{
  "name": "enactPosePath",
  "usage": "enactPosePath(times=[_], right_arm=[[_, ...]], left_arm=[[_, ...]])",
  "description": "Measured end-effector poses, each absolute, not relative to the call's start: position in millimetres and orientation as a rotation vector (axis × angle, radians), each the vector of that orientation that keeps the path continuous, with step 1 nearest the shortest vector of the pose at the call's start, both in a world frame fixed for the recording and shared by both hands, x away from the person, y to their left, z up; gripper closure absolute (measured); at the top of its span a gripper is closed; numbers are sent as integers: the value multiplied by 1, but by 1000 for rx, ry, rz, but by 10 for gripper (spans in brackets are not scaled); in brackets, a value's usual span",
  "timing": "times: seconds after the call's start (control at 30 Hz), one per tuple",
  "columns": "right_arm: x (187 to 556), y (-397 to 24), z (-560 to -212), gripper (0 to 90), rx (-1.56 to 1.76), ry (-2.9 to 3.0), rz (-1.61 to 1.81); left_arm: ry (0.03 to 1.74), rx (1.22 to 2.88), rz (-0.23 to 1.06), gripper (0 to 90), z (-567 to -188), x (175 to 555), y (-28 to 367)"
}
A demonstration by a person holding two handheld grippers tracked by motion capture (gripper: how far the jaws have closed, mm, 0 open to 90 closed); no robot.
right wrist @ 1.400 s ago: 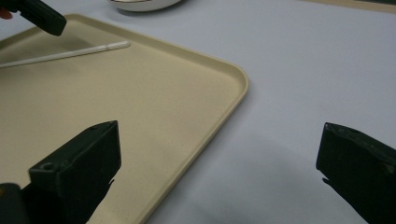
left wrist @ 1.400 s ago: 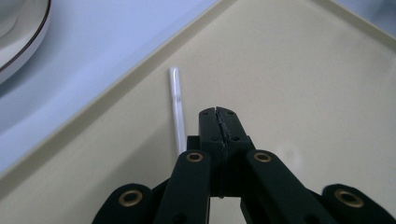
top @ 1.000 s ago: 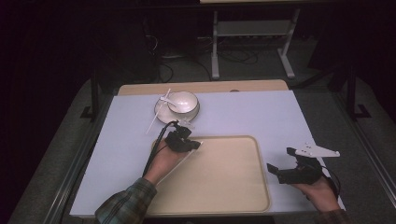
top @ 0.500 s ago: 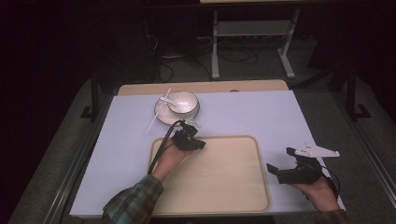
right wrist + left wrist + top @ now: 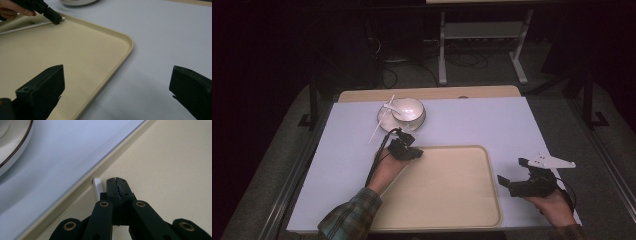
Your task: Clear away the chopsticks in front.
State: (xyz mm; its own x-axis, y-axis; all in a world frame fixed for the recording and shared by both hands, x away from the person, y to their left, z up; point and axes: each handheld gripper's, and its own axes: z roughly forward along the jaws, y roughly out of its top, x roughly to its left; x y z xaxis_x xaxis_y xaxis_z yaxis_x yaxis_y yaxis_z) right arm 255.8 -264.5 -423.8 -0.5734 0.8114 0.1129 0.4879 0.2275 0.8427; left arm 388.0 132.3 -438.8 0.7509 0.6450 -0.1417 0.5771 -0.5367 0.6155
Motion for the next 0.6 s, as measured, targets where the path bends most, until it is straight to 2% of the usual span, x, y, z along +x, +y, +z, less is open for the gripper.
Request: enactPosePath(times=[0.6], right_arm=[[256,-266,-424,0,1207,2150,1279]], left_arm=[[974,2294,165,895,-436,378,166]])
